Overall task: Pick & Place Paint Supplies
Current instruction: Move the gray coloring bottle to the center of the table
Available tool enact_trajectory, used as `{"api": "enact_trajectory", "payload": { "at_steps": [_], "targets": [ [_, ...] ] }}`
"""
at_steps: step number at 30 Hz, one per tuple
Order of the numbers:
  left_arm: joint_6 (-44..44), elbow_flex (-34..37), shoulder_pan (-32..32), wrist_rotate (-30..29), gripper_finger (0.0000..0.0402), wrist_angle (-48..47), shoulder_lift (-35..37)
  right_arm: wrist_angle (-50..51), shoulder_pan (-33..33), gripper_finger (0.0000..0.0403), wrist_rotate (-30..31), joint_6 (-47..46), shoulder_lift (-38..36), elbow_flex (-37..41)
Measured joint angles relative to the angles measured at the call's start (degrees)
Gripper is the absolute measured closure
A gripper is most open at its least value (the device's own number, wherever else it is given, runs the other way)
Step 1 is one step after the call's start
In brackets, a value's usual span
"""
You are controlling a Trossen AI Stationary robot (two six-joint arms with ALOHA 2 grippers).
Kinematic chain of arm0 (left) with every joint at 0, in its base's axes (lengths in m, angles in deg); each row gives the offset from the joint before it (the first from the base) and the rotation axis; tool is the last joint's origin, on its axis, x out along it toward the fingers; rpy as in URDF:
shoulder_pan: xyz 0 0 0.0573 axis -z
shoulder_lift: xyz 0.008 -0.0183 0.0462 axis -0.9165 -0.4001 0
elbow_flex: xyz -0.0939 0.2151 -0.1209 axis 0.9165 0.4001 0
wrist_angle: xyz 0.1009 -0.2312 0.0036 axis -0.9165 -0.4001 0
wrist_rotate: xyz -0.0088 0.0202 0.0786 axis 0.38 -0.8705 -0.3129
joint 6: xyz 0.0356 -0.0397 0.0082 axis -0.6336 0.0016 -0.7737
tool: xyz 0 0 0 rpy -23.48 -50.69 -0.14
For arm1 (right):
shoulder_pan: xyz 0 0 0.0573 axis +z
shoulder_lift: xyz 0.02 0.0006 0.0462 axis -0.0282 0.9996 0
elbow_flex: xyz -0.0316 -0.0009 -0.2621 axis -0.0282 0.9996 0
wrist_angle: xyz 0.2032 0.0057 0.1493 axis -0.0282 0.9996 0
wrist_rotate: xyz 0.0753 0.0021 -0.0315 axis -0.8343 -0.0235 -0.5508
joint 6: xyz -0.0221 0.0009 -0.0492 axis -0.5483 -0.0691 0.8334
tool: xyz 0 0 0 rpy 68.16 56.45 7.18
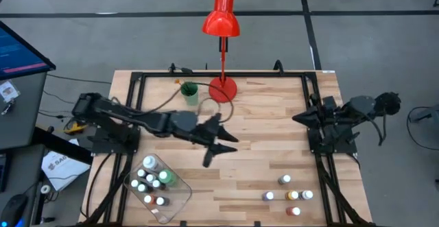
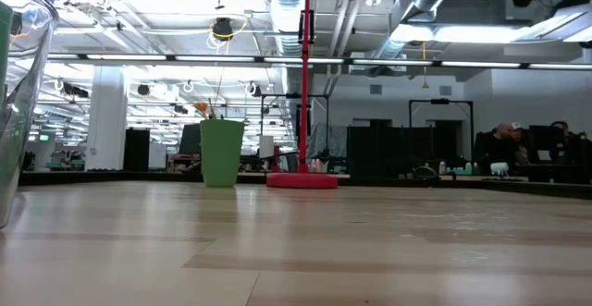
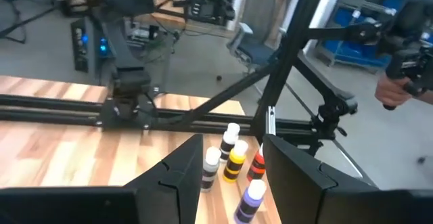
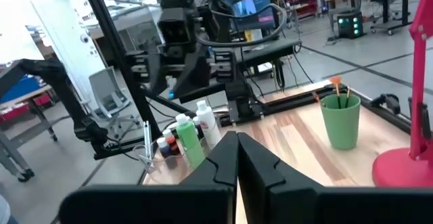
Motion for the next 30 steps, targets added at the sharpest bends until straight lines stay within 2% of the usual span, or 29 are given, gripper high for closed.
{"api": "enact_trajectory", "payload": {
  "at_steps": [6, 9, 13, 17, 20, 22, 26, 30],
  "targets": [
    [-1.4, -3.9, 0.0, 3.3, 0.0259, 3.4, -8.1, -3.8, -0.1, 0.0403, 0.3, -0.3, -7.5, 9.1],
    [-1.2, -5.2, 0.0, 4.4, 0.0259, 3.3, -9.8, -3.5, -0.1, 0.0403, 1.2, -4.5, -10.5, 12.7],
    [-1.0, -5.6, 0.1, 4.6, 0.0259, 2.0, -7.1, -2.2, -0.1, 0.0403, 1.9, -11.7, -12.8, 14.4],
    [1.6, -5.6, 0.2, 4.7, 0.0259, -7.0, 0.9, -1.0, -0.8, 0.0403, 3.3, -19.1, -12.3, 13.0],
    [2.2, -5.6, 1.0, 3.4, 0.0259, -12.4, 8.1, 9.4, -1.1, 0.0403, 3.3, -25.9, -6.5, 9.9],
    [2.3, -5.6, 1.9, 0.3, 0.0259, -14.7, 12.8, 16.0, -1.2, 0.0403, 2.5, -30.2, -0.2, 7.5],
    [2.3, -5.2, 3.4, -6.2, 0.0259, -18.4, 21.4, 25.3, -1.2, 0.0403, -4.0, -36.0, 14.4, 1.0],
    [2.4, -5.1, 5.2, -10.6, 0.0259, -22.4, 28.6, 32.5, 0.1, 0.0403, -10.6, -37.0, 31.3, -9.2]
  ]
}}
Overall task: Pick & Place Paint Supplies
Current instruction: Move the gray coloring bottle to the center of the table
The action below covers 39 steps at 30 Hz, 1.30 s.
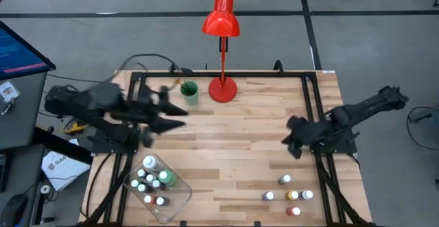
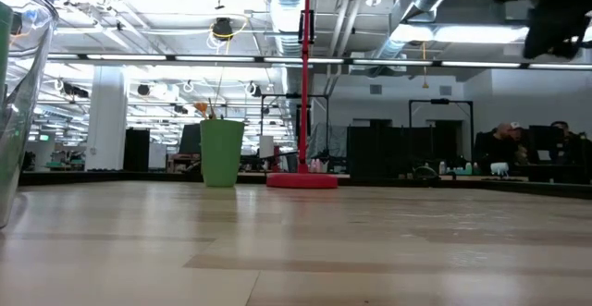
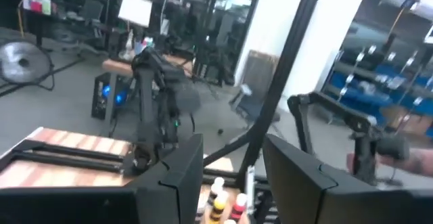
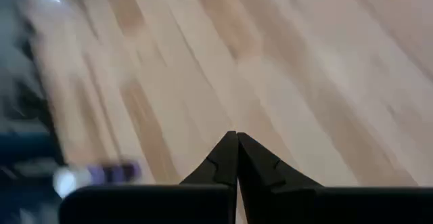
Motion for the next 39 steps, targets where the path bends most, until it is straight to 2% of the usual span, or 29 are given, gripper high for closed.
{"api": "enact_trajectory", "payload": {
  "at_steps": [5, 8, 13, 21, 24, 30, 39],
  "targets": [
    [3.8, 0.0, 1.3, -0.8, 0.0259, -3.7, 7.9, 15.9, 4.3, 0.0401, -6.4, -1.3, 16.6, -14.1],
    [4.1, 0.0, 2.0, -1.1, 0.0259, -4.9, 10.7, 22.6, 7.3, 0.0390, -9.1, -1.3, 24.3, -20.5],
    [3.9, 0.0, 2.4, -0.4, 0.0259, -7.2, 13.6, 26.9, 11.9, 0.0331, -13.8, -1.9, 32.6, -28.0],
    [3.9, 0.0, 2.4, 0.6, 0.0258, -12.8, 15.4, 18.4, 16.3, 0.0188, -15.3, -6.6, 37.0, -29.0],
    [3.9, 0.0, 2.4, 2.0, 0.0258, -13.2, 15.5, 18.0, 16.6, 0.0153, -15.0, -8.1, 38.6, -28.9],
    [3.9, 0.0, 2.4, 4.9, 0.0257, -13.3, 15.5, 17.9, 16.9, 0.0143, -14.6, -7.4, 43.3, -28.9],
    [3.8, 0.0, 2.4, 4.9, 0.0258, -13.4, 15.5, 17.6, 16.4, 0.0143, -13.2, -4.9, 47.5, -28.5]
  ]
}}
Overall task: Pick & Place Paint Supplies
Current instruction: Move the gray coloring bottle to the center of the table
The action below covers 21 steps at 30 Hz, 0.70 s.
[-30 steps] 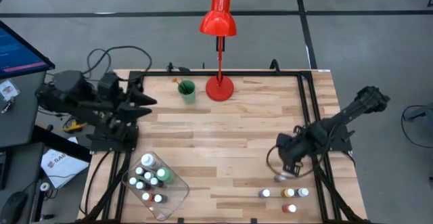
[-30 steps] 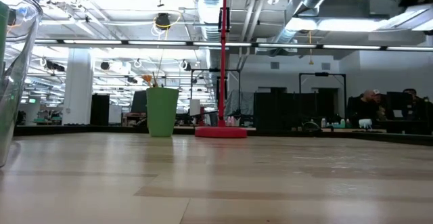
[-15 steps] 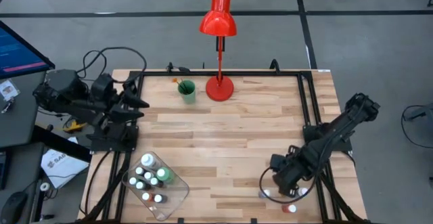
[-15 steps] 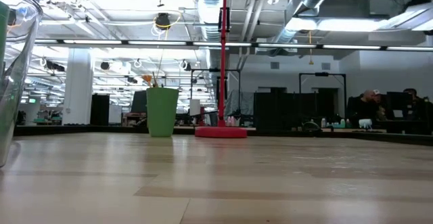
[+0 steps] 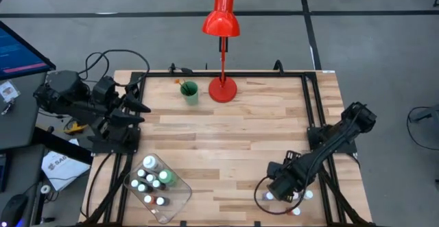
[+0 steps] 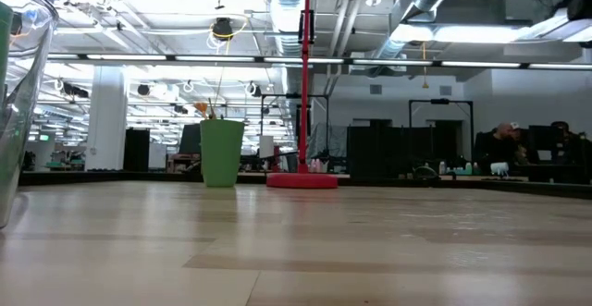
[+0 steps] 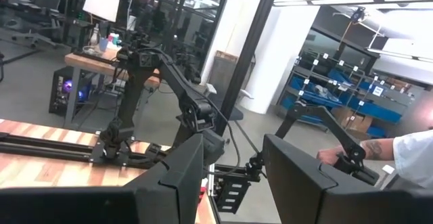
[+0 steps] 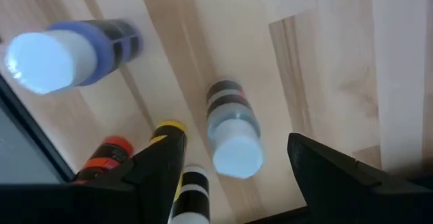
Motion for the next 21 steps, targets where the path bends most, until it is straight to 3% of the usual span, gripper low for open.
{"api": "enact_trajectory", "payload": {
  "at_steps": [8, 17, 21],
  "targets": [
    [0.0, 0.0, 0.0, 0.0, 0.0258, -0.1, 0.0, -7.1, -0.3, 0.0143, -0.1, -5.7, -5.5, 8.8],
    [0.0, 0.0, 0.0, 0.0, 0.0261, -0.1, 0.0, -9.1, -0.3, 0.0145, -0.2, -6.1, -5.7, 11.5],
    [0.0, 0.0, 0.0, 0.0, 0.0261, -0.1, 0.0, -9.2, 0.0, 0.0166, -0.2, -6.8, -5.9, 11.9]
  ]
}}
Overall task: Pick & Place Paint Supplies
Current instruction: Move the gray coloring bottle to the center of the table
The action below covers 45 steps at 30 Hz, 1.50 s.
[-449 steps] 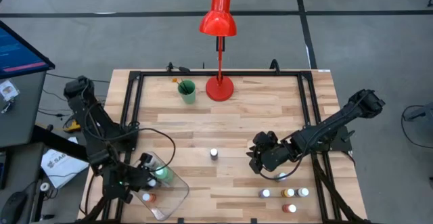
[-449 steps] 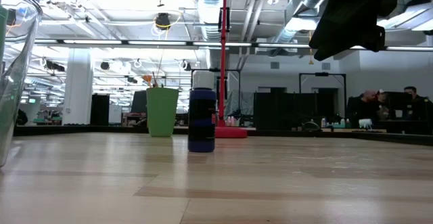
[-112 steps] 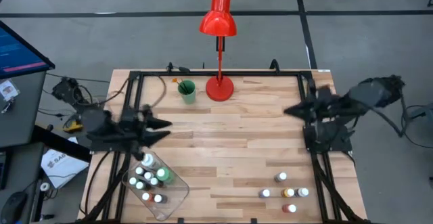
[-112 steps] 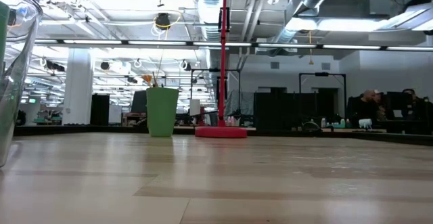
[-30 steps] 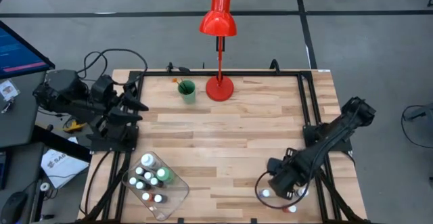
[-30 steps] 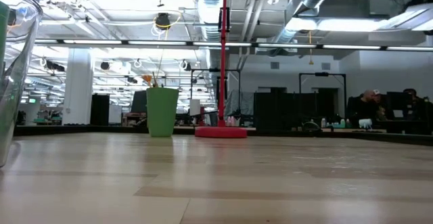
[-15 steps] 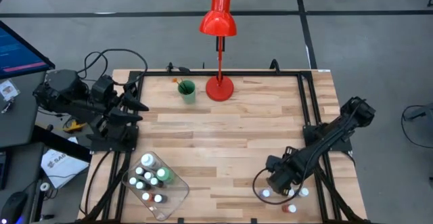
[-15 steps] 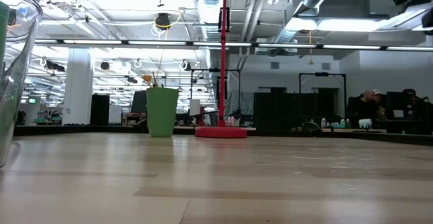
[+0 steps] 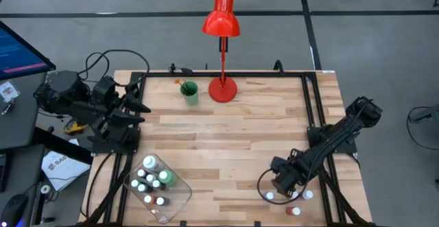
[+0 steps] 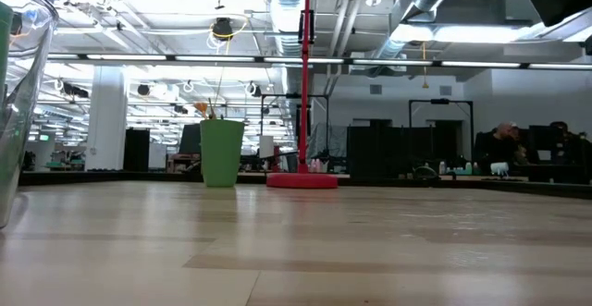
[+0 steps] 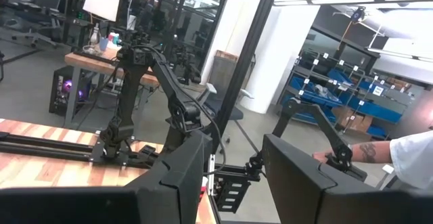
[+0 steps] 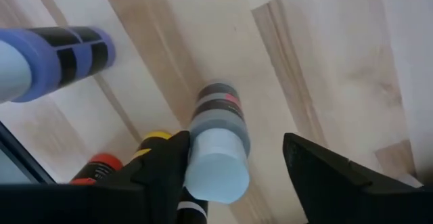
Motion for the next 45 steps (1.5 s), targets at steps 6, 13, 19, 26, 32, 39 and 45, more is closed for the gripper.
{"api": "enact_trajectory", "payload": {
  "at_steps": [6, 13, 19, 26, 32, 39, 45],
  "targets": [
    [0.0, 0.0, 0.0, 0.0, 0.0261, 0.0, 0.0, -0.4, -0.3, 0.0237, -0.6, 0.0, 0.0, 0.0],
    [0.0, 0.0, 0.0, 0.0, 0.0261, 0.0, 0.0, -0.2, -0.7, 0.0294, -1.3, 0.4, 0.0, -0.2],
    [0.0, 0.0, 0.0, 0.0, 0.0261, 0.0, 0.1, -0.3, -5.8, 0.0291, -0.7, 5.5, 0.2, -3.3],
    [0.0, 0.0, 0.0, 0.0, 0.0261, 0.0, 0.9, -0.3, -18.8, 0.0288, -0.4, 21.1, 4.8, -12.0],
    [0.0, 0.0, 0.0, 0.0, 0.0261, 0.0, 1.9, 1.7, -27.2, 0.0287, -0.2, 35.5, 16.1, -27.0],
    [-0.1, 0.0, 0.0, 0.0, 0.0261, 0.0, 2.9, 1.9, -30.9, 0.0283, -0.5, 45.3, 30.0, -45.6],
    [-0.1, 0.0, 0.0, 0.0, 0.0261, 0.0, 3.5, 5.1, -30.9, 0.0281, -0.7, 47.6, 39.3, -58.6]
  ]
}}
